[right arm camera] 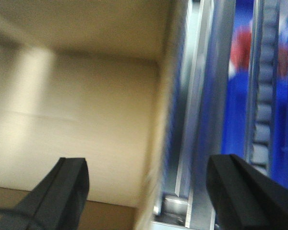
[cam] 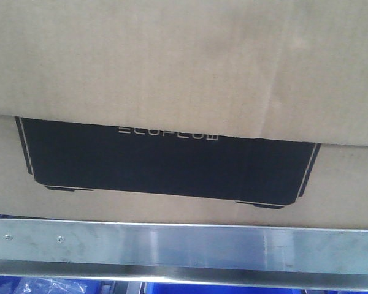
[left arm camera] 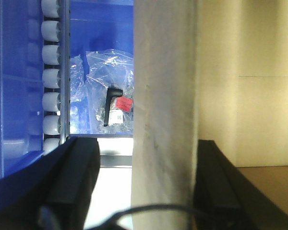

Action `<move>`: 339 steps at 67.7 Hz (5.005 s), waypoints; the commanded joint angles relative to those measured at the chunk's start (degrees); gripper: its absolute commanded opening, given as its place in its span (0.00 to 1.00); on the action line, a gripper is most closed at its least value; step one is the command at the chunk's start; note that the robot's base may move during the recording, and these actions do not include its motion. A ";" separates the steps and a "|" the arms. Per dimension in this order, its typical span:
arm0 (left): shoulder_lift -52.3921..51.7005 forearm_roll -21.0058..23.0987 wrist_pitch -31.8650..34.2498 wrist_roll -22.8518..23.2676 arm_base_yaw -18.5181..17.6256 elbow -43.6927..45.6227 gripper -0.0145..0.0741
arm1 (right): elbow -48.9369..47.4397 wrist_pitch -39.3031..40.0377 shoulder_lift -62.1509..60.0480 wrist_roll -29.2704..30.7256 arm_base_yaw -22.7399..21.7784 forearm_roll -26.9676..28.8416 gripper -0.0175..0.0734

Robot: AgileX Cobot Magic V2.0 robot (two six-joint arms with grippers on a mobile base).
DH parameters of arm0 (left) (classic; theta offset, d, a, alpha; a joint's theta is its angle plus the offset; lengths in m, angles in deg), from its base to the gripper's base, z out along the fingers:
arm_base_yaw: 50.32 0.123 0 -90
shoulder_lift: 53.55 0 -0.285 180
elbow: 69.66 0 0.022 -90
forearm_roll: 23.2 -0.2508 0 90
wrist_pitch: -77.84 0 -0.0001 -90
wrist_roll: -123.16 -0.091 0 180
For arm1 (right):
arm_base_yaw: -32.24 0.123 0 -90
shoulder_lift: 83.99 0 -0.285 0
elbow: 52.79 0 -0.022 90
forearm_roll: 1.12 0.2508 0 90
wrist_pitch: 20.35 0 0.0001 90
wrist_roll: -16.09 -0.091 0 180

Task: Grab box from left shelf to table start
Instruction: 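Lift the box with both grippers and pull it off the roller shelf, then hold the box with both grippers while the base turns away from the shelf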

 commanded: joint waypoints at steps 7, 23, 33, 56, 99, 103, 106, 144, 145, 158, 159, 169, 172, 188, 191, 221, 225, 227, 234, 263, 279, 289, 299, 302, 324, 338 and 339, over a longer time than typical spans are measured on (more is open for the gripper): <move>-1.03 -0.40 1.93 0.67 -0.38 1.93 0.51 | -2.63 2.65 7.21 0.08 0.01 -1.42 0.85; -0.88 -0.40 2.14 0.67 -0.38 1.93 0.47 | -2.63 3.49 13.61 0.57 0.01 -1.70 0.64; -0.88 -0.40 2.25 0.67 -0.38 1.93 0.24 | -2.63 4.05 13.97 0.57 0.01 -1.76 0.25; -2.36 -0.29 4.15 0.67 -0.38 1.93 0.06 | -2.73 4.85 11.53 0.57 0.01 -1.82 0.26; -30.57 4.25 15.67 0.76 -0.49 -17.29 0.06 | 11.19 10.43 -14.73 0.57 5.11 -0.87 0.26; -34.29 4.66 16.48 0.76 -0.49 -21.19 0.06 | 14.33 10.82 -18.33 0.57 5.11 -0.87 0.26; -37.16 4.90 17.05 0.76 -0.49 -23.25 0.06 | 16.39 11.13 -21.16 0.57 5.11 -0.82 0.26; -63.12 11.36 17.00 0.76 -0.49 -28.58 0.06 | 19.51 11.27 -47.37 0.57 5.11 3.90 0.26; -63.35 11.38 17.00 0.76 -0.49 -28.58 0.06 | 19.51 11.27 -47.58 0.57 5.11 3.99 0.26; -67.75 11.66 17.59 0.76 -0.49 -28.58 0.06 | 19.51 12.83 -51.30 0.57 5.11 6.26 0.26; -67.76 11.66 17.70 0.76 -0.49 -28.58 0.06 | 19.51 12.88 -51.41 0.57 5.11 6.26 0.26; -67.86 11.66 17.71 0.76 -0.49 -28.58 0.06 | 19.51 13.13 -51.55 0.57 5.11 6.26 0.26; -67.86 11.66 17.71 0.76 -0.49 -28.58 0.06 | 19.51 13.19 -51.55 0.57 5.11 6.26 0.26; -67.86 11.66 17.68 0.76 -0.49 -28.58 0.06 | 19.51 12.93 -51.55 0.57 5.11 6.26 0.26; -67.86 11.66 17.68 0.76 -0.49 -28.58 0.06 | 19.51 12.93 -51.55 0.57 5.11 6.26 0.26; -67.86 11.66 17.68 0.76 -0.49 -28.58 0.06 | 19.51 12.93 -51.55 0.57 5.11 6.26 0.26; -67.86 11.66 17.68 0.76 -0.49 -28.58 0.06 | 19.51 12.93 -51.55 0.57 5.11 6.26 0.26; -67.86 11.66 17.68 0.76 -0.49 -28.58 0.06 | 19.51 12.87 -51.55 0.57 5.11 6.26 0.26; -67.86 11.66 17.68 0.76 -0.49 -28.58 0.06 | 19.51 12.87 -51.55 0.57 5.11 6.26 0.26; -67.60 11.66 17.61 0.76 -0.49 -28.58 0.06 | 19.51 12.81 -51.55 0.57 5.11 6.26 0.26; -67.60 11.66 17.61 0.76 -0.49 -28.58 0.05 | 19.51 12.81 -51.55 0.57 5.11 6.26 0.26; -67.60 11.66 17.61 0.76 -0.49 -28.58 0.05 | 19.51 12.81 -51.55 0.57 5.11 6.26 0.26; -67.60 11.66 17.61 0.76 -0.49 -28.58 0.05 | 19.51 12.81 -51.55 0.57 5.11 6.26 0.26; -67.60 11.66 17.61 0.76 -0.49 -28.58 0.05 | 19.51 12.81 -51.55 0.57 5.11 6.26 0.26; -67.60 11.66 17.61 0.76 -0.49 -28.58 0.05 | 19.51 12.81 -51.55 0.57 5.11 6.26 0.26; -67.60 11.66 17.61 0.76 -0.49 -28.58 0.05 | 19.51 12.81 -51.55 0.57 5.11 6.26 0.26; -67.60 11.66 17.61 0.76 -0.49 -28.58 0.05 | 19.51 12.81 -51.55 0.57 5.11 6.26 0.26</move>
